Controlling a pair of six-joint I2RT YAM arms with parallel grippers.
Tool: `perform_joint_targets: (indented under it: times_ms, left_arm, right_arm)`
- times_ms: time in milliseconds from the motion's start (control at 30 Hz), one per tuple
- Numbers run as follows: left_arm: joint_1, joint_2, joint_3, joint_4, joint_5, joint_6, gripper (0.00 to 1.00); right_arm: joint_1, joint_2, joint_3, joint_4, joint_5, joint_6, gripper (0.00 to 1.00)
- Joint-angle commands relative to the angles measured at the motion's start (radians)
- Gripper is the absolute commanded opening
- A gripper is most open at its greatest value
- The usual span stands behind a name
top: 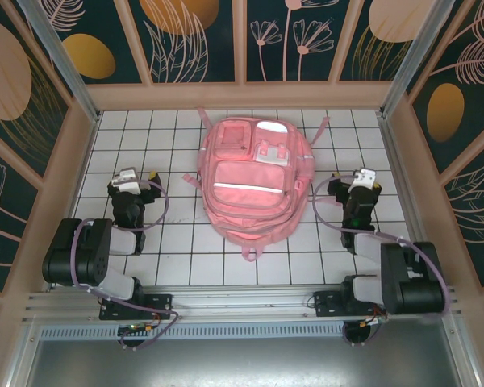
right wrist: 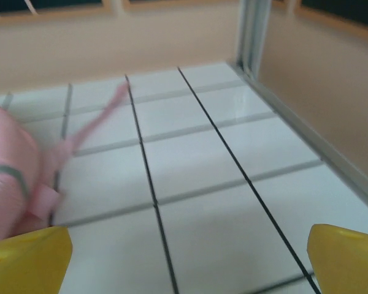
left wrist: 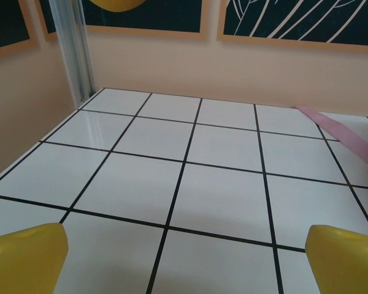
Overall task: Pack the student bag
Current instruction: Reset both arms
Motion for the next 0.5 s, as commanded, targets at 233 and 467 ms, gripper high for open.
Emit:
perform_joint_targets:
  times_ms: [233,467]
  left_arm:
    - [0.005,0.002,0.013,0.032,0.003,0.014,0.99]
    - [0.005,0.003,0.014,0.030,0.002,0.014,0.99]
  right_arm:
    - [-0.092,0.230,-0.024,0.398,-0.333,0.020,0.99]
    - [-0.068,0.238,-0.003,0.376,-0.300,0.000,0.99]
